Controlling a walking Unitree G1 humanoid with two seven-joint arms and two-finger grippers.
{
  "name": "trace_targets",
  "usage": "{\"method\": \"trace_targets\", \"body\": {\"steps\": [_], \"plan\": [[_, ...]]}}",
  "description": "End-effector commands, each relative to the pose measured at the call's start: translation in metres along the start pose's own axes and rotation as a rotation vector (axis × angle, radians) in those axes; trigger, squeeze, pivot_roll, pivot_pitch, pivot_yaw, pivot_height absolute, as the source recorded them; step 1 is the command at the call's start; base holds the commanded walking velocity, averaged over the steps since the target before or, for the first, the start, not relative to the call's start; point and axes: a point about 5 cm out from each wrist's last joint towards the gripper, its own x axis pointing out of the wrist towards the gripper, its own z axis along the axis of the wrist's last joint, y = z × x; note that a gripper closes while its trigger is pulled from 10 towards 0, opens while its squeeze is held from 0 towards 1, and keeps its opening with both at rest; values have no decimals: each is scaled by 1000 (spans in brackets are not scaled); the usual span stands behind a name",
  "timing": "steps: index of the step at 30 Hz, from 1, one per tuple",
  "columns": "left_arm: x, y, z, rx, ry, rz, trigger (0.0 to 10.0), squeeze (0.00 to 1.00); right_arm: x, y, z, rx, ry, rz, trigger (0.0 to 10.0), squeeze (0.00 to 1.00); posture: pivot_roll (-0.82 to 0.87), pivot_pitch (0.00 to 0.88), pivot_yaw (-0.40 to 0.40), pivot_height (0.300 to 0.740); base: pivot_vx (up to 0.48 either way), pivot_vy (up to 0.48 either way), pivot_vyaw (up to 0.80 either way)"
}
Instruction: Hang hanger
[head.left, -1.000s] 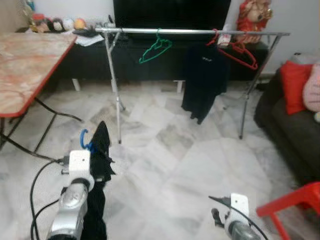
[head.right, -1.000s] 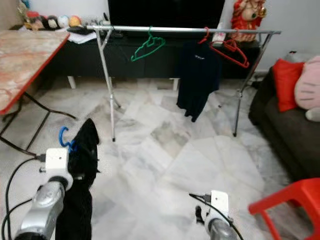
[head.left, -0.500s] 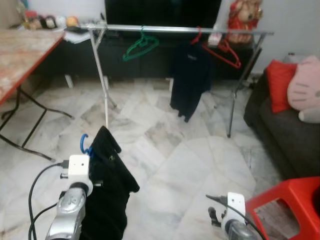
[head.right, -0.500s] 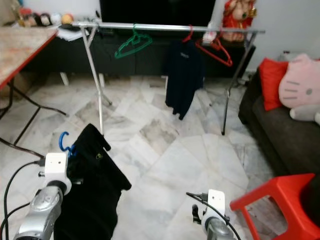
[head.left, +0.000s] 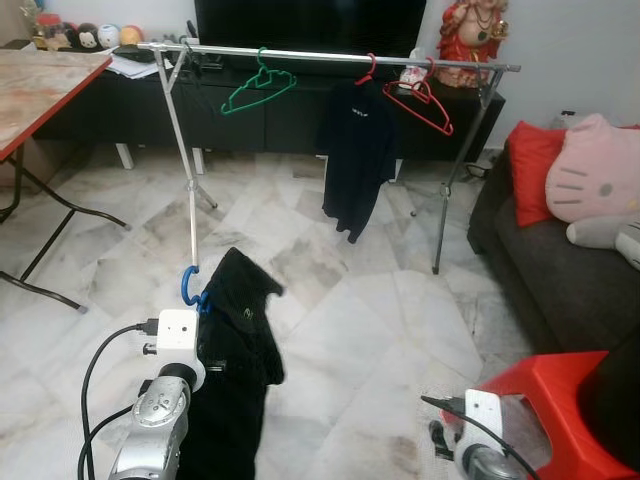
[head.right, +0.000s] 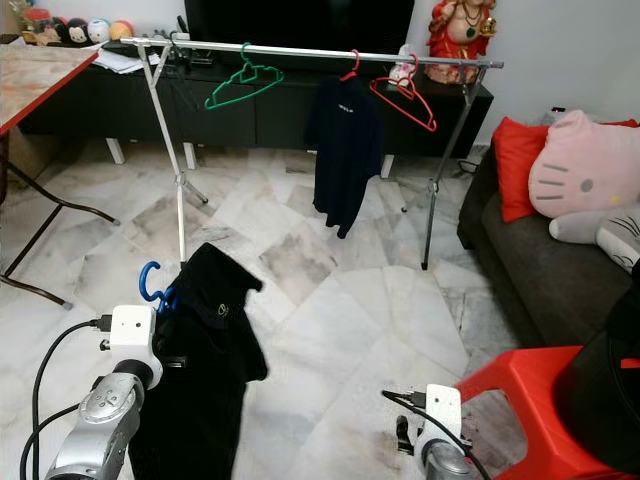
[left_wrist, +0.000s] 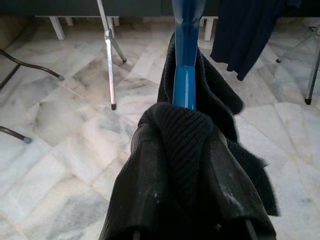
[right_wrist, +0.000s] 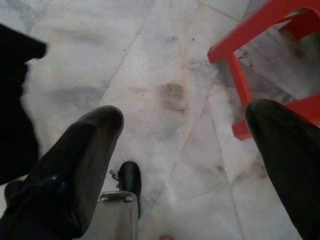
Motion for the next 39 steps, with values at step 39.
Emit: {"method": "trace_targets", "body": {"steps": [39], "plan": [[7,-13,15,38,-58,-124,10000,0,-2,4,-13,22,27,-3,10000,0,-25,0,-25,740,415,0,0]]}}
